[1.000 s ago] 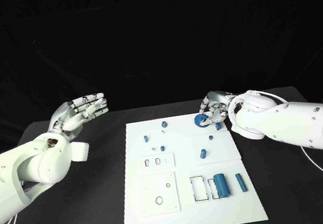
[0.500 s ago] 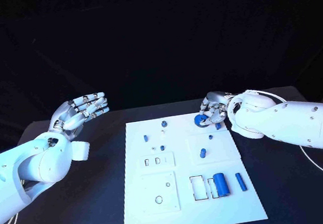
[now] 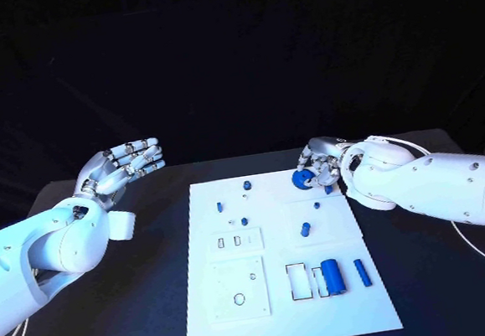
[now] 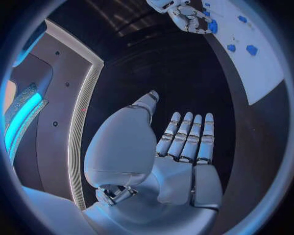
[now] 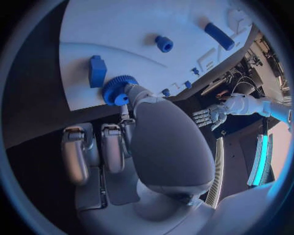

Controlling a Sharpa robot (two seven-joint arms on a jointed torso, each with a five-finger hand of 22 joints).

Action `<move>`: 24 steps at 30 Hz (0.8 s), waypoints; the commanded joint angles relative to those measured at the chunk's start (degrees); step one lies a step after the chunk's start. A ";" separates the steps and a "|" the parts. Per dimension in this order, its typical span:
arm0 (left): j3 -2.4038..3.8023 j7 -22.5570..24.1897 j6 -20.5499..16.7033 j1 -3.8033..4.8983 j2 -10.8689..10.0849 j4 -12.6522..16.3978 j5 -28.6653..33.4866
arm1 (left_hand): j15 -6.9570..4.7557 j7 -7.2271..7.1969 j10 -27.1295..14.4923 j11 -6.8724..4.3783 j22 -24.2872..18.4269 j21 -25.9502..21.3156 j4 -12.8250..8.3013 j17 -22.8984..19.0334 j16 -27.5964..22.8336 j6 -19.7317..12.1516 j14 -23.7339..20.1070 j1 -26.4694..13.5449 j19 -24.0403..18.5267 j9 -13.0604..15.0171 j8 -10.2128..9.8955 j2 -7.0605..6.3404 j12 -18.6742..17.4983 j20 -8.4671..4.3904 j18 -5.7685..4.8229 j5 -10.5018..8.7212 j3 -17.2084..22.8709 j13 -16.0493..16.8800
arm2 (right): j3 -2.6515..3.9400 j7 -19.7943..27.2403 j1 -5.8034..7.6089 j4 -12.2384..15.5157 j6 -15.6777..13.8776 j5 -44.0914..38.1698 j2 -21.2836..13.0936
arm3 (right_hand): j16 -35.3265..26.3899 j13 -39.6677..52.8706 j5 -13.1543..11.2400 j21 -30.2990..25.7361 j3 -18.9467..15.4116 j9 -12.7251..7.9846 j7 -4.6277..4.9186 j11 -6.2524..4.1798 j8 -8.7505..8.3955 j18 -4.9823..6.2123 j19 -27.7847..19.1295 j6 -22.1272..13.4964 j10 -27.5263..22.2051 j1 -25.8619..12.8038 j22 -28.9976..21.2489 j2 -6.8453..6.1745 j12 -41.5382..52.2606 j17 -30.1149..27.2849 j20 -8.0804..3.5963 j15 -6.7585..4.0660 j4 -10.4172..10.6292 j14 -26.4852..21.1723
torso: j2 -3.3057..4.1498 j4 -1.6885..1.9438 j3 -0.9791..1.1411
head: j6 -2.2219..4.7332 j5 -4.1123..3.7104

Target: Assemble the parts on the task board

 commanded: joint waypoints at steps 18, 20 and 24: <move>0.05 0.56 0.72 0.10 0.43 0.35 0.46 | -0.08 6.05 0.60 0.03 0.14 0.40 -0.28 -0.10 0.29 0.72 0.45 0.73 0.73 0.05 0.37 0.14 0.29 0.07 -0.25 0.27 -0.15 0.08 | 0.07 0.56 0.11 9.99 -11.72 -11.72 1.96 | 0.36 6.58 0.57 0.30 1.88 1.36 -1.21 0.01 3.15 -0.81 5.89 3.33 1.06 -2.35 15.08 -1.43 0.82 11.07 -0.47 -0.34 -0.37 5.08 | -0.01 0.08 -0.09 | 0.48 0.39; 0.05 0.54 0.72 0.10 0.49 0.40 0.47 | -0.08 6.05 0.62 0.03 0.14 0.41 -0.28 -0.11 0.28 0.77 0.45 0.75 0.77 0.05 0.39 0.15 0.29 0.07 -0.24 0.27 -0.15 0.08 | 0.05 0.04 0.08 10.04 -11.55 -12.33 2.81 | 0.34 6.59 0.49 0.30 1.95 1.36 -1.21 0.01 3.15 -0.81 5.89 3.30 1.07 -2.47 15.08 -1.51 0.83 11.03 -0.48 -0.34 -0.37 5.07 | -0.02 0.04 -0.11 | 0.53 0.39; 0.05 0.52 0.74 0.10 0.57 0.49 0.48 | -0.08 6.05 0.62 0.03 0.14 0.41 -0.28 -0.11 0.28 0.77 0.45 0.75 0.77 0.05 0.39 0.15 0.29 0.07 -0.24 0.27 -0.15 0.08 | -0.07 -0.76 -0.14 9.43 -11.02 -12.96 4.41 | 0.34 6.55 0.42 0.30 2.05 1.35 -1.19 0.02 3.13 -0.81 5.89 3.23 1.05 -2.62 15.08 -1.61 0.78 11.02 -0.48 -0.34 -0.38 5.07 | 0.03 0.05 -0.09 | 0.63 0.40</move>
